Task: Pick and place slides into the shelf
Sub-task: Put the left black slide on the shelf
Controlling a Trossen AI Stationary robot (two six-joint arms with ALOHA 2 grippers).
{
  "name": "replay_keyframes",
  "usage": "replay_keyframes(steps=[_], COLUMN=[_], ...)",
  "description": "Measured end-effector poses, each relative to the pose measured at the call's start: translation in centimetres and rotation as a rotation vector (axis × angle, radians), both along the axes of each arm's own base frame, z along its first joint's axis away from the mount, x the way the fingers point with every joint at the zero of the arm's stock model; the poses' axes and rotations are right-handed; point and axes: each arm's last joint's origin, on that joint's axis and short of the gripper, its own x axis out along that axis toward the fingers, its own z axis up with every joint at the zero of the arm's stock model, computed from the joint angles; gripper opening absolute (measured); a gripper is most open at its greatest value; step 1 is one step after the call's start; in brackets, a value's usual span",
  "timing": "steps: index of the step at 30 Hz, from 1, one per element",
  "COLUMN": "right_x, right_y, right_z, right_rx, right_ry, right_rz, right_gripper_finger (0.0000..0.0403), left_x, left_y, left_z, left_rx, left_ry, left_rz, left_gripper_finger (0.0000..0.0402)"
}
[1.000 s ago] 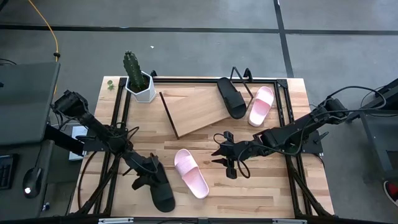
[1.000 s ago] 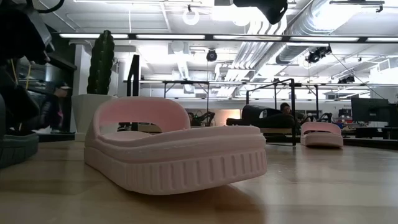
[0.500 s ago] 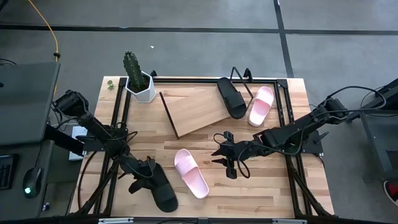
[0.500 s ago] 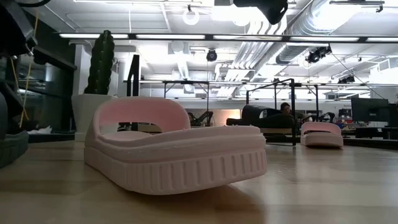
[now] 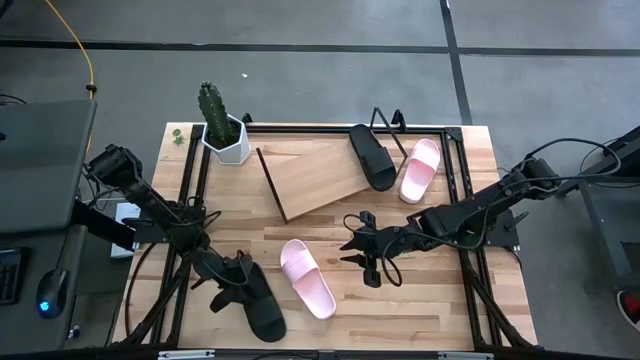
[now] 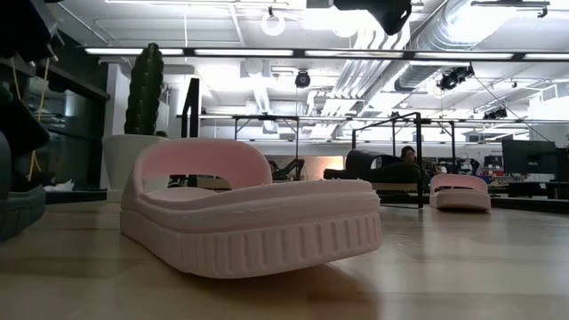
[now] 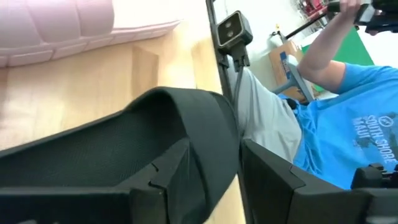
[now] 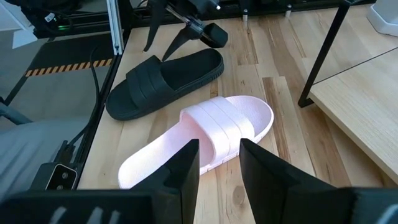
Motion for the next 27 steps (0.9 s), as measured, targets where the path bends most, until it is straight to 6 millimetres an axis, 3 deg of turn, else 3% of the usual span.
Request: replay_keyframes(steps=[8, 27], right_x=[0.0, 0.0], right_y=[0.0, 0.0], right_z=[0.0, 0.0], right_rx=[0.0, 0.0], right_ry=[0.0, 0.0], right_rz=[0.0, 0.0], right_gripper_finger=[0.0106, 0.0106], left_x=[-0.2, 0.6], left_y=[0.3, -0.3], left_z=[-0.6, 0.5], left_rx=[0.035, 0.042], left_ry=[0.063, 0.06], left_rz=[0.049, 0.045], left_gripper_finger=[0.0134, 0.0134])
